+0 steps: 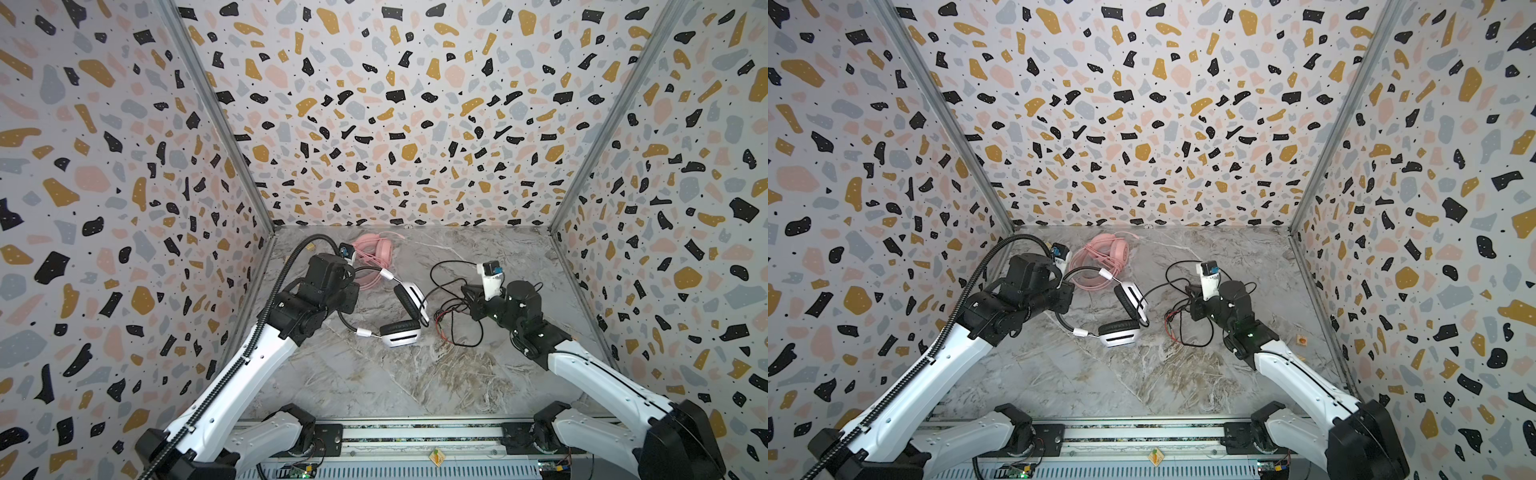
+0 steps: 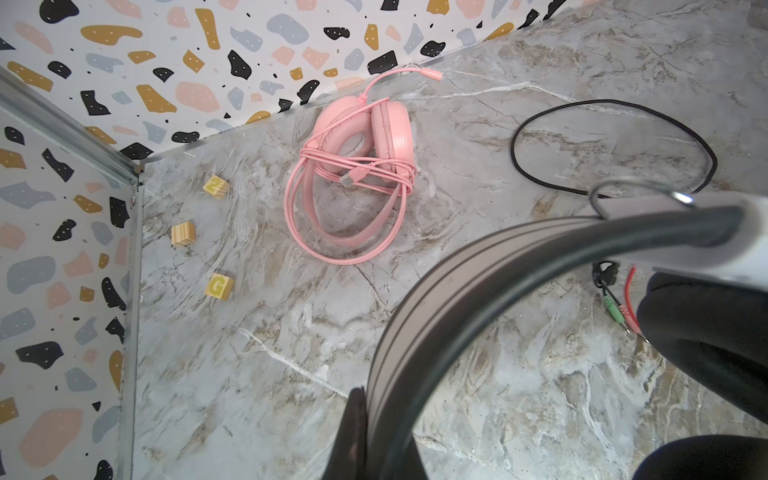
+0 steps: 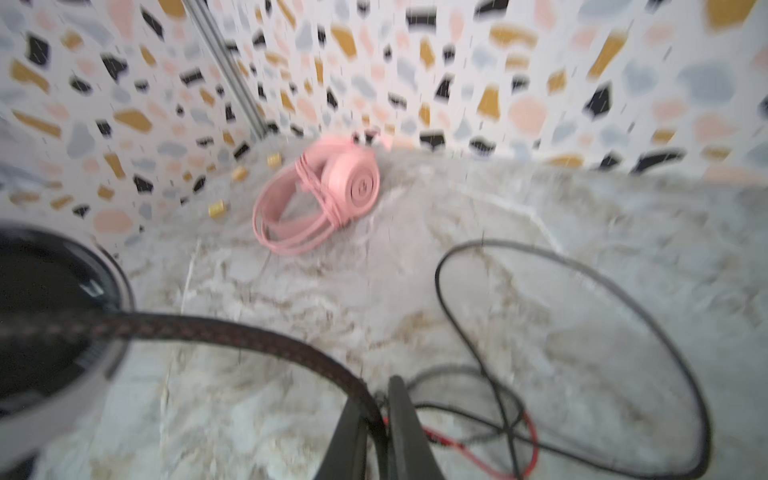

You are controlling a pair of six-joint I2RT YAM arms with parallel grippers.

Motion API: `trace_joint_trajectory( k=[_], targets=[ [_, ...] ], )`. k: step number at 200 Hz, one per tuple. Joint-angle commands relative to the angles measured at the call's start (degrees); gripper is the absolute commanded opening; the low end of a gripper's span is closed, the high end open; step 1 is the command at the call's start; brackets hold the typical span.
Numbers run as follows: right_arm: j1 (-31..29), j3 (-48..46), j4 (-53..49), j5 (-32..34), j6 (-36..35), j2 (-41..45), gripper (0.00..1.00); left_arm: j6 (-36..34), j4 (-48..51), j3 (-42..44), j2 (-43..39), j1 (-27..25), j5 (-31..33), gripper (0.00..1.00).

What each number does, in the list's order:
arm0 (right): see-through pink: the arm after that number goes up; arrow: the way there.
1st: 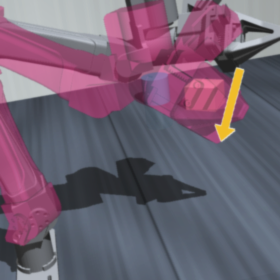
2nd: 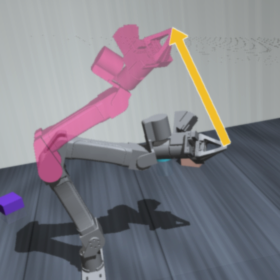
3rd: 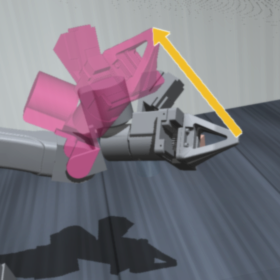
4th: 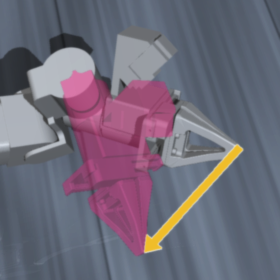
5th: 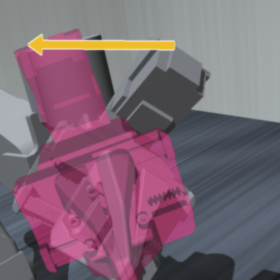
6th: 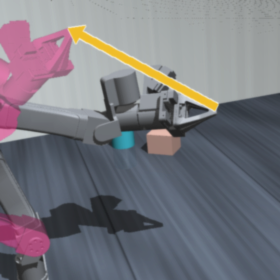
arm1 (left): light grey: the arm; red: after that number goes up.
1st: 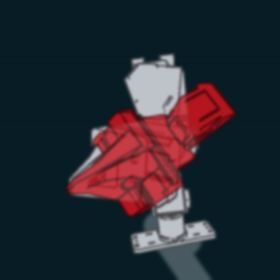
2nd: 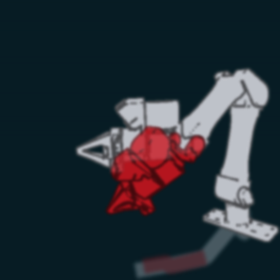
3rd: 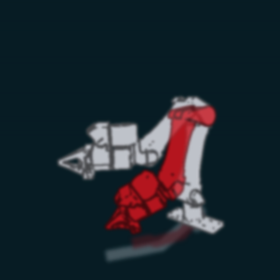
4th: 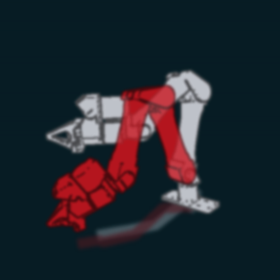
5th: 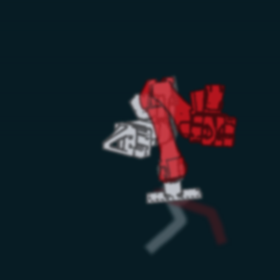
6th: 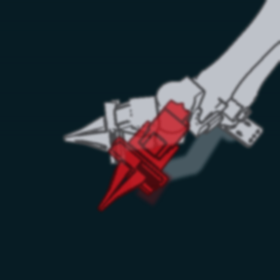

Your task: Wrap the headphones

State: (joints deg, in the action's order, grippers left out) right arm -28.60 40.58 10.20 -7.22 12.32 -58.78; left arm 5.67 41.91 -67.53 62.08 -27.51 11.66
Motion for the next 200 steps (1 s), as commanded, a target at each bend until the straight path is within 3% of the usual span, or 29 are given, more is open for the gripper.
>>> trace_joint_trajectory(
  k=[1,32,57,73,105,156,200],
  targets=[
    [-0.2,11.7,-8.8,3.6,-4.4,5.0,0.12,0.1,-6.9,-0.2,-0.5,1.2,-1.1,0.00],
    [-4.3,19.8,-14.6,4.3,-7.2,8.7,0.11,-0.8,-7.4,-3.7,2.4,1.8,-5.0,0.00],
    [-11.5,24.9,-19.0,9.3,-10.7,8.4,0.11,-1.6,-10.2,-3.6,3.3,1.7,-11.5,0.00],
    [-16.0,27.4,-19.9,12.8,-13.0,7.0,0.12,-1.5,-10.3,-3.5,4.2,1.4,-14.8,0.00],
    [-21.3,34.0,-23.5,14.2,-17.5,0.7,0.12,-2.3,-9.4,-3.7,5.2,-1.1,-15.1,0.00],
    [-23.3,38.5,-24.8,12.6,-19.6,-7.3,0.13,-2.2,-7.0,-4.9,5.8,-5.2,-16.4,0.00],
    [-22.6,39.4,-25.8,18.3,-20.0,-12.4,0.14,-2.1,-5.7,-5.4,5.7,-8.8,-19.6,0.00]
  ],
)
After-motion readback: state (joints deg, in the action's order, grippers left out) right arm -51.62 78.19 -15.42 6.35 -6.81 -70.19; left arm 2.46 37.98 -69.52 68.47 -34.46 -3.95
